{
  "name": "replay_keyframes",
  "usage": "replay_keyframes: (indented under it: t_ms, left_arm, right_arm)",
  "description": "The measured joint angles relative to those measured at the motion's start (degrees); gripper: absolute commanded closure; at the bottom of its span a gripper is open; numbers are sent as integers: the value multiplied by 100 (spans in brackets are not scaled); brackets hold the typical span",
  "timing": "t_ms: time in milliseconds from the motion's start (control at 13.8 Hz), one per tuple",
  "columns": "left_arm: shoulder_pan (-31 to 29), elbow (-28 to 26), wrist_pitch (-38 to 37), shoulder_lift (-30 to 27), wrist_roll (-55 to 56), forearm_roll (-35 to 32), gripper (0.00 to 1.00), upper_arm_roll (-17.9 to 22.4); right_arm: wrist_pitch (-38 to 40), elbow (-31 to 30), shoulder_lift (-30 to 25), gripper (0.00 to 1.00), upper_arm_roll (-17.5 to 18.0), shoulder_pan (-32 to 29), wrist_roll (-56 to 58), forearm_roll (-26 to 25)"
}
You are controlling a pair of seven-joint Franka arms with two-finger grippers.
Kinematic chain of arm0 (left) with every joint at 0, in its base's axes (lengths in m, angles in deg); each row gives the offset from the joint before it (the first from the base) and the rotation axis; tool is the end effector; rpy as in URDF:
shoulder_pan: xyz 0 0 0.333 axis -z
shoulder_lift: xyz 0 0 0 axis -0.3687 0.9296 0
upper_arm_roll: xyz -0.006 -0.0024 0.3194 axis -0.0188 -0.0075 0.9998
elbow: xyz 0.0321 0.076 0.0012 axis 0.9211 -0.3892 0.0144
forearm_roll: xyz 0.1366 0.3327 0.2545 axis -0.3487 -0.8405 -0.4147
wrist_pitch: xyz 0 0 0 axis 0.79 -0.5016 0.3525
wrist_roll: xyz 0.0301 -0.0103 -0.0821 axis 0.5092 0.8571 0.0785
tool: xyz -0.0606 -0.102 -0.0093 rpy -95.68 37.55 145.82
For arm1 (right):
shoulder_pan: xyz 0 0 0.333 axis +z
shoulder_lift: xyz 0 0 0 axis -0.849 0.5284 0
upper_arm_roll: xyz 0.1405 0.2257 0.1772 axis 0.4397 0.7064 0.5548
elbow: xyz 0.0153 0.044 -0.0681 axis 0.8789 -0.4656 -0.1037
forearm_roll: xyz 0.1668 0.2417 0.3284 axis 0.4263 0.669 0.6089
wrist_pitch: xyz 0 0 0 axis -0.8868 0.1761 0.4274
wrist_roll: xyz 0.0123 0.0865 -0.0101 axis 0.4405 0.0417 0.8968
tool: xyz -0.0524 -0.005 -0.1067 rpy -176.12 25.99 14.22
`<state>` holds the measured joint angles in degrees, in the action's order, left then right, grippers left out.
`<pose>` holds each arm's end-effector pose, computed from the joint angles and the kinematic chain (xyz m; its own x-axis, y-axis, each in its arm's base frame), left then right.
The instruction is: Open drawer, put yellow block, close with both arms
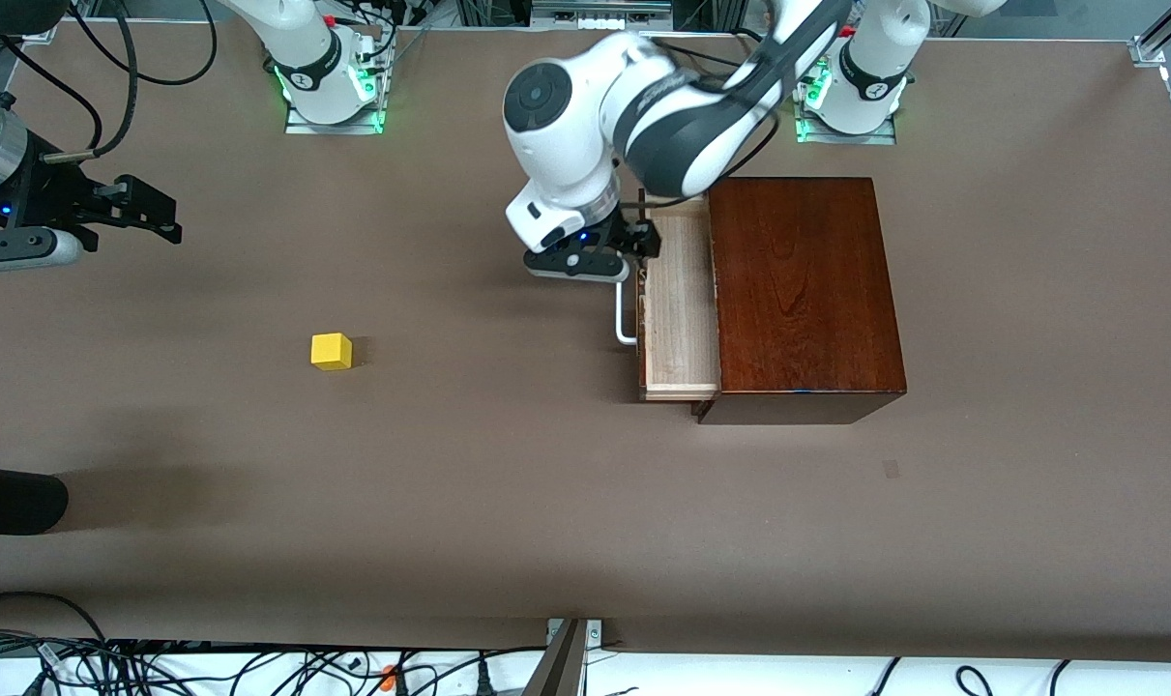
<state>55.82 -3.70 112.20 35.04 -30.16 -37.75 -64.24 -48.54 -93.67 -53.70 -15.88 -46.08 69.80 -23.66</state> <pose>0.5146 -0.5398 0.4084 0.9828 -0.1636 -0.0855 -0.1779 -0.9631 -0.2022 0.6120 0.0401 0.5887 0.9927 0.1049 -0.0597 0.1038 -0.9944 -0.0207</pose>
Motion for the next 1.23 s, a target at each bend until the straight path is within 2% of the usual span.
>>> replay_keyframes:
  t_ms: [217, 507, 796, 868, 1013, 1158, 1230]
  left_arm:
    - [-476, 311, -682, -414, -660, 178, 0, 19]
    - [-1654, 344, -884, -912, -2201, 502, 0, 54]
    - [-2478, 343, -1065, -1143, -3757, 669, 0, 181]
    - [-2550, 334, -1100, -1225, -4098, 777, 0, 378]
    - [-2568, 144, -1126, -1465, -4644, 1180, 0, 1150]
    - [-2621, -402, -764, -1831, -4895, 1609, 0, 1845]
    - [-2655, -840, -360, -2097, -4923, 1674, 0, 2035]
  right_arm:
    - [19, 5, 115, 0, 1, 2, 7, 0]
    - [99, 11, 559, 0, 60, 42, 258, -69]
    - [57, 14, 1020, 0, 108, 167, 330, -132]
    - [-131, -12, 1170, 0, 116, 181, 331, -123]
    - [-662, -232, 1445, 0, 120, 219, 331, -16]
    - [-1296, -703, 1575, 0, 116, 230, 331, 97]
    - [-1638, -973, 1598, 0, 108, 229, 331, 116]
